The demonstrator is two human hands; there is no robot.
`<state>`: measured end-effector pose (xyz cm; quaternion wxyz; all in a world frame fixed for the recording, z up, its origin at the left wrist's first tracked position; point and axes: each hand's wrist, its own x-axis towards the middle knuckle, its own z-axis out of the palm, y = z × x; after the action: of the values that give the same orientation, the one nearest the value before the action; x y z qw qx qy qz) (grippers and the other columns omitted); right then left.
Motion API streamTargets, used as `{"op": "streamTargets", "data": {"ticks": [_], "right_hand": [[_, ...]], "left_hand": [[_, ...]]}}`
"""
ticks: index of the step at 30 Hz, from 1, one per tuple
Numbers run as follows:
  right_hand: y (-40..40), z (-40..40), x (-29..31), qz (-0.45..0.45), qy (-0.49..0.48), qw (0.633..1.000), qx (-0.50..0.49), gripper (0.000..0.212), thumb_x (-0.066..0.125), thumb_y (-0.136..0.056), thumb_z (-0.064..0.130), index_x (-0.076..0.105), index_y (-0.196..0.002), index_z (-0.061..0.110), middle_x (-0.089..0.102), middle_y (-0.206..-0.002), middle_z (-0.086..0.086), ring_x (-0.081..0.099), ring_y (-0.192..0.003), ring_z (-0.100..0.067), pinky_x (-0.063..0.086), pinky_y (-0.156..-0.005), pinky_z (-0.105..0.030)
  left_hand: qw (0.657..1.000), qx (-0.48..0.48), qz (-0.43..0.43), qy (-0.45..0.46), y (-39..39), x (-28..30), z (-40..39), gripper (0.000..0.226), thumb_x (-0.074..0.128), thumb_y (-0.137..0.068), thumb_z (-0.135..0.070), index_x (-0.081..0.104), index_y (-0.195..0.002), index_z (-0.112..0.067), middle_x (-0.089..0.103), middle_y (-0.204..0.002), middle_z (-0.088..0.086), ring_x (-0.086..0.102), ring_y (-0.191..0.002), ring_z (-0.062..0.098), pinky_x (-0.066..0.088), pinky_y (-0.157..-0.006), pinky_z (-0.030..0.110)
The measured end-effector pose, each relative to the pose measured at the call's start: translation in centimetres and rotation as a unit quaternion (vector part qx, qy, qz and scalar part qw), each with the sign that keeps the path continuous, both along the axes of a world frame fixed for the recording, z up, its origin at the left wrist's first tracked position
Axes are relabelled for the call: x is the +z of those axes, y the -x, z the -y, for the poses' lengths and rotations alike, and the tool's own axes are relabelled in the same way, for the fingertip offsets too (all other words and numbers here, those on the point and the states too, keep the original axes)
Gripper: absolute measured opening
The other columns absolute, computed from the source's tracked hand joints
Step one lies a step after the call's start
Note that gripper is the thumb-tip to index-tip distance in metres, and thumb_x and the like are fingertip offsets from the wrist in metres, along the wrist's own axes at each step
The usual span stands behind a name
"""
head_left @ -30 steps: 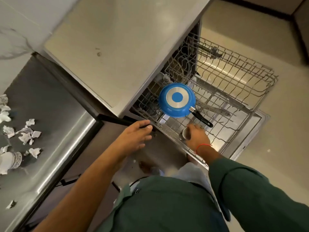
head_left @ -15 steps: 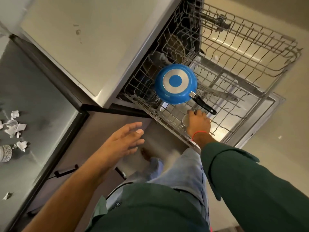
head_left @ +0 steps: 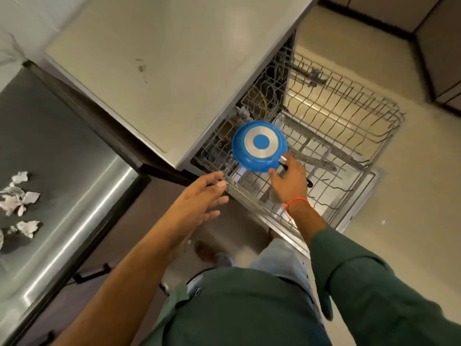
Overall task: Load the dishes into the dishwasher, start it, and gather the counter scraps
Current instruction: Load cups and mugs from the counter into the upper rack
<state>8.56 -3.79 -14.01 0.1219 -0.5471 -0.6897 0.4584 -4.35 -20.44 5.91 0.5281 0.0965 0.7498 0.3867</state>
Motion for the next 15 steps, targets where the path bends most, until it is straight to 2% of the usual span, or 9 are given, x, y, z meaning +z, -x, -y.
{"op": "streamTargets", "data": {"ticks": [5, 7, 10, 15], "right_hand": [[3.8, 2.4, 8.9, -0.114, -0.031, 0.992, -0.039, 0.055, 0.066, -0.094, 0.034, 0.048, -0.144, 0.024, 0.055, -0.138, -0.002, 0.052, -0.127, -0.019, 0.045, -0.108, -0.046], [5.9, 4.0, 12.1, -0.145, -0.052, 0.988, -0.013, 0.052, 0.066, -0.094, 0.031, 0.05, -0.143, 0.024, 0.057, -0.135, -0.001, 0.052, -0.123, -0.012, 0.044, -0.107, -0.038], [9.7, 7.2, 16.2, -0.181, -0.077, 0.979, 0.048, 0.051, 0.068, -0.094, 0.025, 0.051, -0.142, 0.023, 0.058, -0.129, 0.003, 0.05, -0.117, -0.003, 0.044, -0.102, -0.03], [17.1, 13.3, 19.6, -0.197, -0.098, 0.965, 0.142, 0.051, 0.069, -0.093, 0.026, 0.051, -0.14, 0.03, 0.059, -0.128, 0.006, 0.053, -0.12, -0.008, 0.046, -0.101, -0.033]], "left_hand": [[0.994, 0.052, 0.021, -0.091, 3.5, 2.2, 2.6, 0.027, 0.058, -0.099, -0.036, 0.056, -0.125, -0.041, 0.063, -0.135, -0.006, 0.065, -0.117, 0.011, 0.047, -0.108, 0.042], [0.988, 0.083, 0.018, -0.128, 5.4, 2.9, 4.2, 0.031, 0.066, -0.095, -0.038, 0.057, -0.125, -0.041, 0.063, -0.135, -0.004, 0.065, -0.119, 0.012, 0.046, -0.109, 0.042], [0.975, 0.13, 0.002, -0.177, 8.4, 3.9, 8.4, 0.049, 0.066, -0.087, -0.043, 0.057, -0.134, -0.036, 0.069, -0.128, -0.008, 0.064, -0.12, 0.011, 0.047, -0.105, 0.037], [0.953, 0.222, -0.044, -0.203, 12.9, 5.1, 16.0, 0.039, 0.063, -0.098, -0.038, 0.056, -0.136, -0.04, 0.067, -0.128, -0.014, 0.063, -0.12, 0.005, 0.047, -0.106, 0.036]]}}
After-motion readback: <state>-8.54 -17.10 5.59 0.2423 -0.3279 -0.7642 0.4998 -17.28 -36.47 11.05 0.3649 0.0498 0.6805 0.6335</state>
